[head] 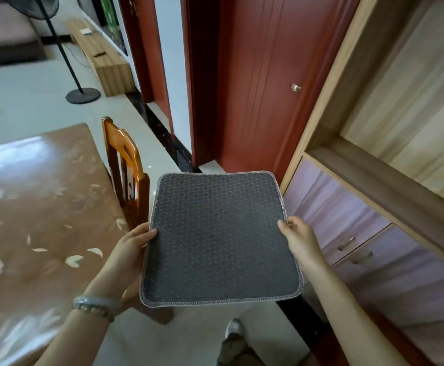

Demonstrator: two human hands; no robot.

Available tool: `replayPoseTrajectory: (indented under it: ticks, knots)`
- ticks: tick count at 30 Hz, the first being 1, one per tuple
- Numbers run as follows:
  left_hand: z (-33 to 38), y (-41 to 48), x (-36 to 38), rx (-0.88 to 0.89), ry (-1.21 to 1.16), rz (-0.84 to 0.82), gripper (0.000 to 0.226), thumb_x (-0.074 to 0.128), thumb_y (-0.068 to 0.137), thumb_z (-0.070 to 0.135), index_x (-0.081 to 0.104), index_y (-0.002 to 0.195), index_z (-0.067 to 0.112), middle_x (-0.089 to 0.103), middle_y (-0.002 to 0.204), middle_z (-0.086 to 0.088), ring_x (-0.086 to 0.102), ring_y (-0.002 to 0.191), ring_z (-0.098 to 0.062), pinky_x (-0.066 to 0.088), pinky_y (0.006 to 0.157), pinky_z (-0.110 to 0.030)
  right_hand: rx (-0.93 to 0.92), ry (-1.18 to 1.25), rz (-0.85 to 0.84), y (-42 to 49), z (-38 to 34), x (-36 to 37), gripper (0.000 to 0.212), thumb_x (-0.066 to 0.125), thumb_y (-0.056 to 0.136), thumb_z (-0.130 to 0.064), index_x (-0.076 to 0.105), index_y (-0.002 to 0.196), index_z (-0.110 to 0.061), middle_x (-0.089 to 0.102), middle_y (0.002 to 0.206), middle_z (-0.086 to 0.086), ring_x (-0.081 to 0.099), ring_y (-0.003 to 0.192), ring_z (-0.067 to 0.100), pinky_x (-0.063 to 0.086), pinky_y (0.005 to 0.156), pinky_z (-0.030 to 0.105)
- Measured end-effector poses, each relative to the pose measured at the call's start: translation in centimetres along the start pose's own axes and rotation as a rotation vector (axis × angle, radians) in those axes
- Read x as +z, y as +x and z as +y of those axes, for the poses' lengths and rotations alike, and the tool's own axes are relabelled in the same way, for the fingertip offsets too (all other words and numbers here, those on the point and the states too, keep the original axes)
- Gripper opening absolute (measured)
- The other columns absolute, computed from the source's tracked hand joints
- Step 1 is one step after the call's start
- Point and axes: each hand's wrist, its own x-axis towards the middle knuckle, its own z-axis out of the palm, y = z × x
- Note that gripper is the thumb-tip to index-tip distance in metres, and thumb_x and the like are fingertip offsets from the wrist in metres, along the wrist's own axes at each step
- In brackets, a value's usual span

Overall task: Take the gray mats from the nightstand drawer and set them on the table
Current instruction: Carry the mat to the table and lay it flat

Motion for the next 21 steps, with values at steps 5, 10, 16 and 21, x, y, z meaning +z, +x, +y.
replayPoseTrajectory:
  ticks: [5,10,16,21]
  knots:
    - [2.3,3.5,3.1,0.069,-0.025,0.09,0.024,0.049,0.094,0.01,0.066,0.111,0.012,0.069,0.103,-0.009,0.064,0.094,-0.025,0.048,0.077,-0.036,-0.089,-0.033,-0.098,9.0,-3.1,-0.6,0.024,0.055,0.093,-0.024,0.06,0.094,-0.001,0.064,0.095,0.026,0.062,0.088,0.038,0.049,0.076,0.042]
    - [4.8,6.7,4.0,0.105,-0.105,0.183,0.024,0.049,0.093,0.009,0.066,0.111,0.013,0.069,0.104,-0.01,0.065,0.092,-0.025,0.05,0.076,-0.036,-0.12,-0.014,-0.225,16.4,-5.9,0.9,0.028,0.055,0.092,-0.022,0.056,0.092,0.006,0.058,0.1,0.037,0.057,0.077,0.044,0.04,0.069,0.033]
    - [7.9,11.8,3.3,0.139,-0.178,0.272,0.025,0.051,0.092,0.01,0.068,0.11,0.014,0.07,0.107,-0.013,0.067,0.094,-0.03,0.052,0.083,-0.043,-0.141,0.04,-0.337,24.6,-10.2,5.0,0.025,0.057,0.092,-0.015,0.054,0.092,0.01,0.053,0.078,0.019,0.046,0.076,0.02,0.036,0.068,0.035]
    - [11.1,16.9,2.2,0.211,-0.251,0.362,0.022,0.051,0.092,0.008,0.068,0.106,0.012,0.073,0.096,-0.01,0.071,0.078,-0.023,0.055,0.068,-0.035,-0.201,0.04,-0.433,32.7,-14.6,10.2,0.021,0.056,0.092,-0.01,0.057,0.092,0.01,0.055,0.082,0.017,0.047,0.076,0.022,0.036,0.071,0.035]
